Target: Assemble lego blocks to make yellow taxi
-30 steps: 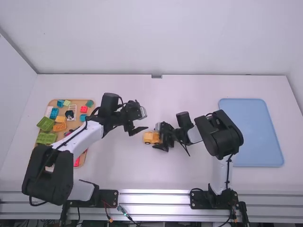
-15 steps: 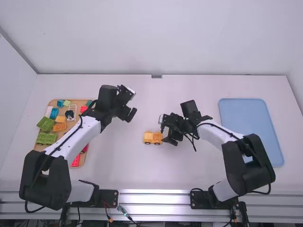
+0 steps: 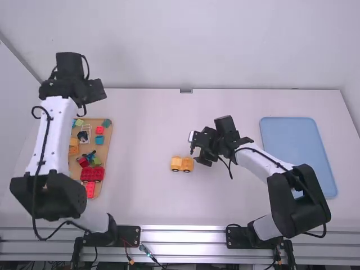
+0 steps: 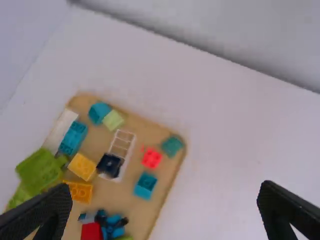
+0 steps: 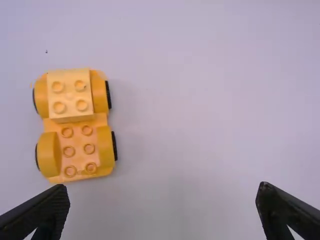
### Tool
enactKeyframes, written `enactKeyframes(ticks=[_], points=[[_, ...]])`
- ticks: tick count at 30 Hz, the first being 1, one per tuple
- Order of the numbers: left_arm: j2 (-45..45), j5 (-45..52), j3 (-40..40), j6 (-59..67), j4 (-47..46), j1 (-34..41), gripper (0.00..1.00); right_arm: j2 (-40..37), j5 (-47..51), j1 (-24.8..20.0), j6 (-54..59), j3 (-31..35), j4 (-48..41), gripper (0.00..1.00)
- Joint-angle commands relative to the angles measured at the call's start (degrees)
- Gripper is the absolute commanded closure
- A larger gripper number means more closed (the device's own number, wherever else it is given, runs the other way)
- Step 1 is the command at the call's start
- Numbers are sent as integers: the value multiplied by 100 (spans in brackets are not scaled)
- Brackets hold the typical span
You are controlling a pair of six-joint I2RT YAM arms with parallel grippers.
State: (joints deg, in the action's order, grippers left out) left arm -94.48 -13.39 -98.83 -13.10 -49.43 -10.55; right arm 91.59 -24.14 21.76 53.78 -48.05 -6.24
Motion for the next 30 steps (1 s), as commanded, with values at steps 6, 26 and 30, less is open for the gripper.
enactKeyframes(ticks=[6,26,30], points=[[-1961,761,-1668,-1451,-1386,-1220,1,-57,315,4,-468,-90,254,1],[-3217,802,-785,-2275,-426,-1899,1,-57,323,0,-748,-90,428,1],[-3217,918,-490,-2592,-214,-2149,0,-57,323,0,-728,-90,448,1]])
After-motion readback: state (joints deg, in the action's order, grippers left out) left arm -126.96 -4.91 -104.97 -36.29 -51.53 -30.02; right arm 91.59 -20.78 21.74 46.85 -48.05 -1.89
